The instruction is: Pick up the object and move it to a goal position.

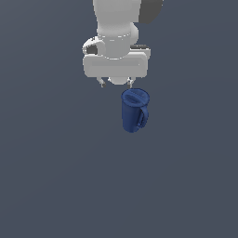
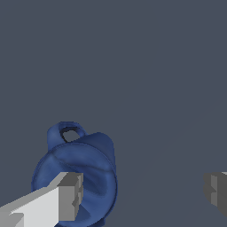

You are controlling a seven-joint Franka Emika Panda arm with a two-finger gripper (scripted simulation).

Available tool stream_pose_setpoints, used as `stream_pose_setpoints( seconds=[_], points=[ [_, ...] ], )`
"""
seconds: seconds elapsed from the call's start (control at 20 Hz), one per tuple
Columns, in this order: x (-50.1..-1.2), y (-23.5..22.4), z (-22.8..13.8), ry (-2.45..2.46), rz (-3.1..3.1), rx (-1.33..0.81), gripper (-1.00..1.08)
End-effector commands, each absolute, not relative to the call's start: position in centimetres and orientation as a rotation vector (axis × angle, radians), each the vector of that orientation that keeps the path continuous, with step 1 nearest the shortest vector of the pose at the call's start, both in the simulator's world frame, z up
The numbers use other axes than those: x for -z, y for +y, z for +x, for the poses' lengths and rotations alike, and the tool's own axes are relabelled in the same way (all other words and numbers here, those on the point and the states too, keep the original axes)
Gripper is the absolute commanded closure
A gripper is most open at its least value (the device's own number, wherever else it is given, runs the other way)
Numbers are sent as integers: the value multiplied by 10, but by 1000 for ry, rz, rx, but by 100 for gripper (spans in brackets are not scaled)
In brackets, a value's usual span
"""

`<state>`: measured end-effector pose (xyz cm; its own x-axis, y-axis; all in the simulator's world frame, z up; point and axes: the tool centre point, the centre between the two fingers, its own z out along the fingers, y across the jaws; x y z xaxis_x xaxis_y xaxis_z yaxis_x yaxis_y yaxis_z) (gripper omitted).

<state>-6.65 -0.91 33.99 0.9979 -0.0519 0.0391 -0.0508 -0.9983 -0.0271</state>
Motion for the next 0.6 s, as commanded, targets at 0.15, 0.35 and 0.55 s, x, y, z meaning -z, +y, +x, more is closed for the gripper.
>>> stream_pose_setpoints(
  seconds=[0.15, 0.35, 0.55],
  points=[
    [-340, -9, -66, 80, -3114, 62, -92],
    [-340, -9, -66, 80, -3114, 62, -92],
    [-340, -9, -66, 79, -3114, 62, -20]
  ],
)
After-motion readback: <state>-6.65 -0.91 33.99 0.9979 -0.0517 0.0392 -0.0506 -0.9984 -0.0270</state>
